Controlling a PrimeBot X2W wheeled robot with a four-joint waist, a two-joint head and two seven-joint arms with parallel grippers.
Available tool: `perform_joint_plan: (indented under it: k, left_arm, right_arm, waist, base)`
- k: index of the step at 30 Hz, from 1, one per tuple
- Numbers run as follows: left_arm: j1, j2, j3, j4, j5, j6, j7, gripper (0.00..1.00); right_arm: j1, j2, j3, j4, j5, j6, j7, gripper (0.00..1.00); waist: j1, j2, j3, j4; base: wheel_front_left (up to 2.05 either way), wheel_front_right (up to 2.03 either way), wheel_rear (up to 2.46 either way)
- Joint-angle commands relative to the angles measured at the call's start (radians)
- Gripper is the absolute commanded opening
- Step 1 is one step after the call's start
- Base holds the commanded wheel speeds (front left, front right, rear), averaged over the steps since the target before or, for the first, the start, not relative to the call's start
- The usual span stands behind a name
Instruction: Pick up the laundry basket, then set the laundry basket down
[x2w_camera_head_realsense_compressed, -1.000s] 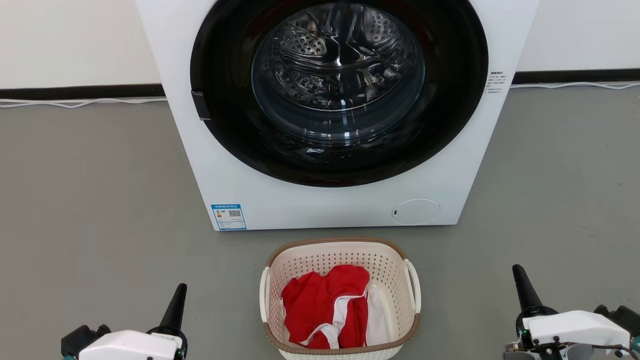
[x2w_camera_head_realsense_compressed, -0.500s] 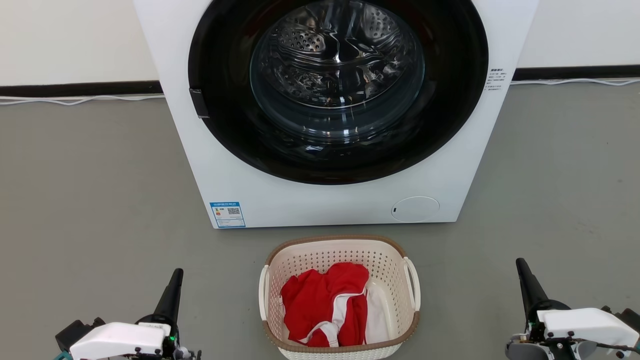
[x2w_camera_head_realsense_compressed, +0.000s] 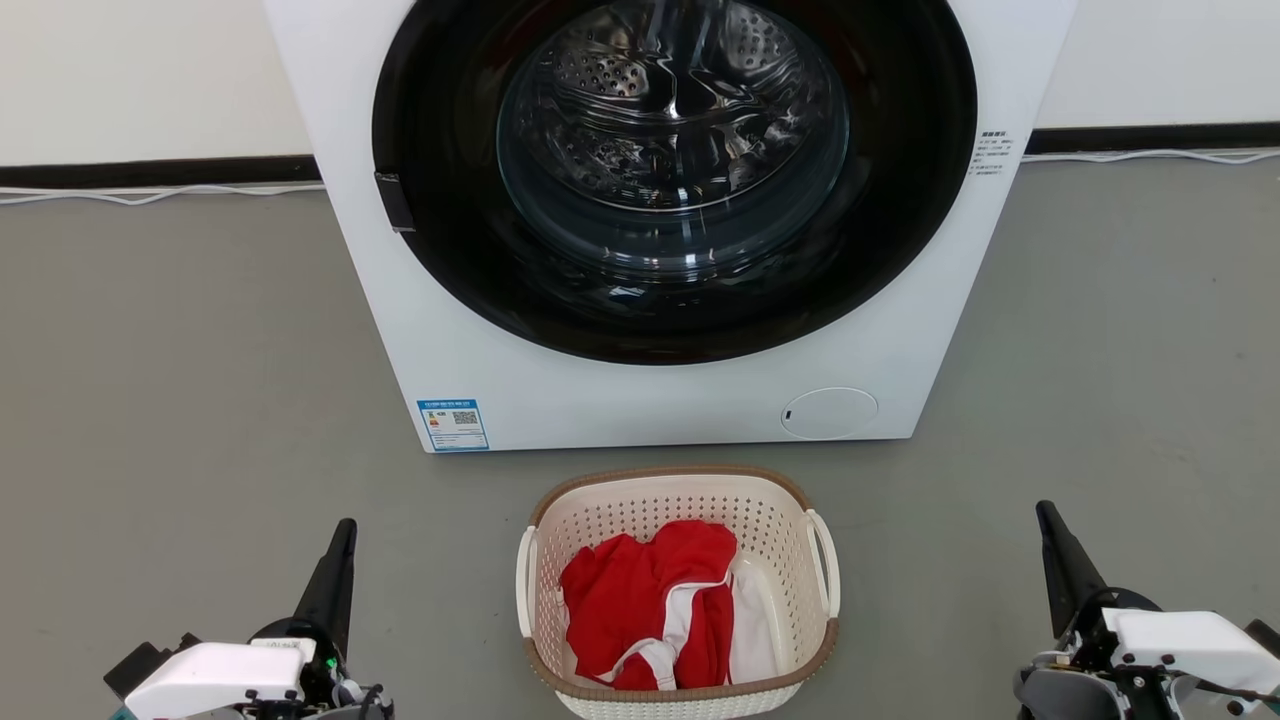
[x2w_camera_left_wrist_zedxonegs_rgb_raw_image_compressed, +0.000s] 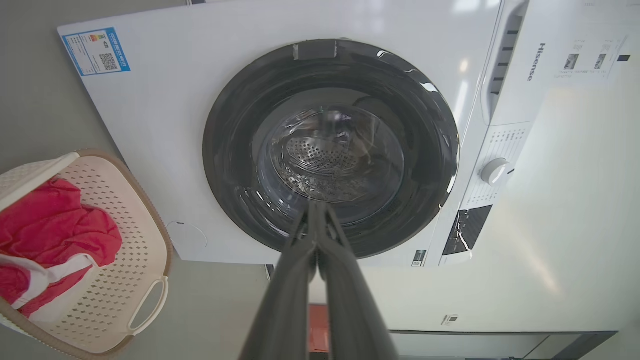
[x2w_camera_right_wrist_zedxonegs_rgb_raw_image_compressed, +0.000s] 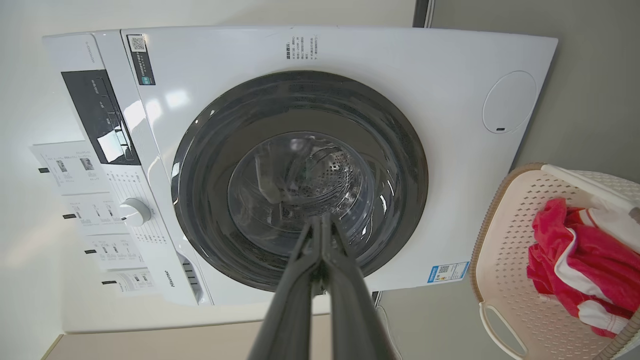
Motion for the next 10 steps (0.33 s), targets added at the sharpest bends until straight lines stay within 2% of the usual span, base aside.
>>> perform_joint_plan:
  k: [1,10]
  left_arm:
    - [-0.057,0.005,0.039,-0.037,-0.029,-0.015,0.010,0.00]
    - [-0.057,0.005,0.039,-0.037,-0.029,-0.015,0.010,0.00]
  right_arm:
    - [-0.043,-0.005,0.017,-0.043,0.043,0.007,0.019,0.00]
    - [-0.043,-0.005,0.017,-0.043,0.043,0.007,0.019,0.00]
  waist:
    - [0.0000,0.0000,0.001,0.000]
    - [0.0000,0.0000,0.001,0.000]
  base:
    - [0.00,0.00,0.00]
    - [0.00,0.00,0.00]
